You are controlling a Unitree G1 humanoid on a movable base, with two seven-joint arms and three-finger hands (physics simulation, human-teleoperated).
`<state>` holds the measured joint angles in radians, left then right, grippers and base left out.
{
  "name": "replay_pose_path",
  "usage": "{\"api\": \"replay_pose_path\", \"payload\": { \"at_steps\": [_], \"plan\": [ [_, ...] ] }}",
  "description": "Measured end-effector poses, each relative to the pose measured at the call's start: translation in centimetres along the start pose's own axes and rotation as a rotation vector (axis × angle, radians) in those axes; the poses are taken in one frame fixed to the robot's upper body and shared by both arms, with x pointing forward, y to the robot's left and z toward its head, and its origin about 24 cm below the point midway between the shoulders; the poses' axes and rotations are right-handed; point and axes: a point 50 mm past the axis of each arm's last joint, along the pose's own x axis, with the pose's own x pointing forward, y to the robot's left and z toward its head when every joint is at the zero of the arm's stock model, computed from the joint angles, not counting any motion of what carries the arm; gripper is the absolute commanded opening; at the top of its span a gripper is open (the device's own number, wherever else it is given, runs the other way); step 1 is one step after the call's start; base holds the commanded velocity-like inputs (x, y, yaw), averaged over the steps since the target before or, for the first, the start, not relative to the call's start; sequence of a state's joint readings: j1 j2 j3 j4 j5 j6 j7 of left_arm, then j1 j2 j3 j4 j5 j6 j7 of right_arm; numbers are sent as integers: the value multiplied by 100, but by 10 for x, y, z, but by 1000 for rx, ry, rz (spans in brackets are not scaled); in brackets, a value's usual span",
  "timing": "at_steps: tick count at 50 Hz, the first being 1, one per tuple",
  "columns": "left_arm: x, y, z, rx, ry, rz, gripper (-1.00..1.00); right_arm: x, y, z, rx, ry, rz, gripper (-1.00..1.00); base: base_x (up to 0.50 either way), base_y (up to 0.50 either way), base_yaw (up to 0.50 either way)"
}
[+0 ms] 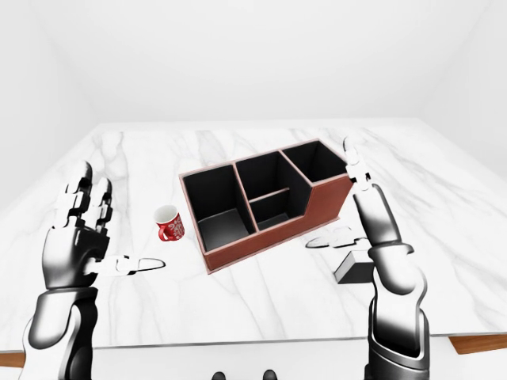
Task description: Pick up the book and place it in the back compartment of the caddy.
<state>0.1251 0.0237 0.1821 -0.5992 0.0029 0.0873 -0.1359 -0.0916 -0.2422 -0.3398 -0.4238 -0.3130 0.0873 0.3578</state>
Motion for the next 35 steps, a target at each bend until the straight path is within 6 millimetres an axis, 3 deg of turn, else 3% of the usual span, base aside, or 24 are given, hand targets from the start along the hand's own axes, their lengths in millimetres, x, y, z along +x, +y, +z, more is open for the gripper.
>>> {"api": "replay_pose_path", "payload": {
  "at_steps": [23, 35],
  "plan": [
    [-1, 4, 6, 14, -25, 8, 100, -6, 2, -53, -210, 277, 54, 100, 0, 0, 0],
    [-1, 5, 6, 16, -25, 10, 100, -8, 6, -69, -348, 350, 109, 100, 0, 0, 0]
  ]
}}
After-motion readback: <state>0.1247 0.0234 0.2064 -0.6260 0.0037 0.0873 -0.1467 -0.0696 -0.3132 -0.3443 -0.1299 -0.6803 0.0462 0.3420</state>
